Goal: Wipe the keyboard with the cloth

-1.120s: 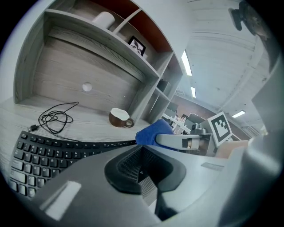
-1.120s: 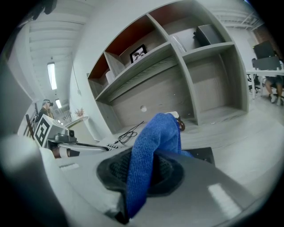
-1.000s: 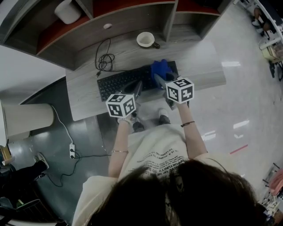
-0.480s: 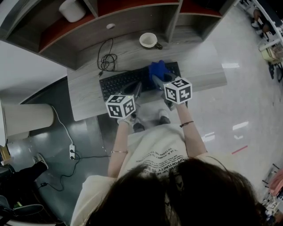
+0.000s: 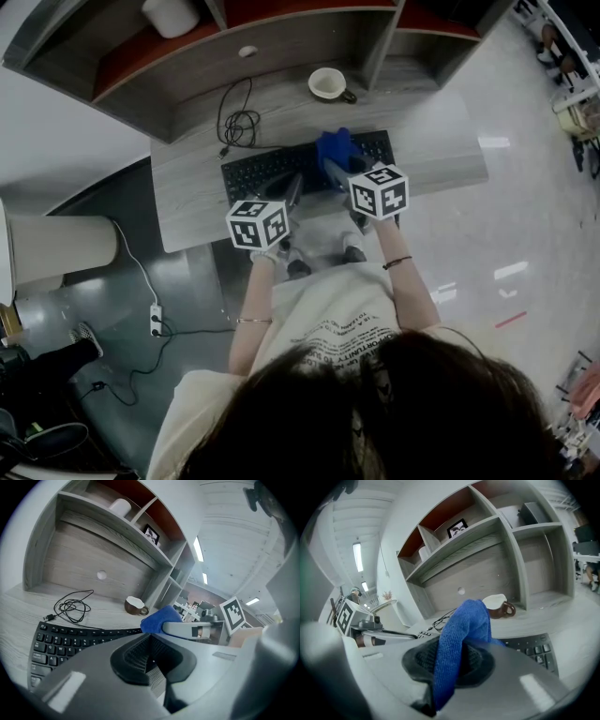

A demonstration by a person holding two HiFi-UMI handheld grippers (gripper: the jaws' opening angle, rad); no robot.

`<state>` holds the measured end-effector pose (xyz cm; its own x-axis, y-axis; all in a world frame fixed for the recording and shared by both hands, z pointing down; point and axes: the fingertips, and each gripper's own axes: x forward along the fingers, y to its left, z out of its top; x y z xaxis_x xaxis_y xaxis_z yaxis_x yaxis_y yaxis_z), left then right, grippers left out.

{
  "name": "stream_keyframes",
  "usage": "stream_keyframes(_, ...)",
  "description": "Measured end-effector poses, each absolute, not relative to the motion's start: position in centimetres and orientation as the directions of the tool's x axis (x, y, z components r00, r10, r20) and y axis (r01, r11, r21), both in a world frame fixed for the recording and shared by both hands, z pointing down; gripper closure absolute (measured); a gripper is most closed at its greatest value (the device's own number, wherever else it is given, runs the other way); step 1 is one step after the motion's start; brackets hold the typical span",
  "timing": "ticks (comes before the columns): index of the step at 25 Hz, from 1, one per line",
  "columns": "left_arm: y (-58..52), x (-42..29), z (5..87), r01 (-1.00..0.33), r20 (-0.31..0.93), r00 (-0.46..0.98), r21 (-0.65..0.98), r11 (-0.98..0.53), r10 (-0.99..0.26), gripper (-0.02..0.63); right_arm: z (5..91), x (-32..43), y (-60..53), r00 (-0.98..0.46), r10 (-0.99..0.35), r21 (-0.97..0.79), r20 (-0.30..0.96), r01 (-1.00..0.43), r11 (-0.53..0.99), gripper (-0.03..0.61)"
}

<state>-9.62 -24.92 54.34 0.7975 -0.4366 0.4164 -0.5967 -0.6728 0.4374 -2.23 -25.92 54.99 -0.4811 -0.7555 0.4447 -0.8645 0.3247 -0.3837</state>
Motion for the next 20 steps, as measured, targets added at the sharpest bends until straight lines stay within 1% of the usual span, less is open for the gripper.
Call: stream_keyframes(20,-25.4,-13.7,54.2,-0.590,0.418,0.801,0.434,-0.681,-0.428,0.612,54.8,-6.4,-26.2,-0.475,-0.760,-0.381,0.445,-0.868,0.320,0.520)
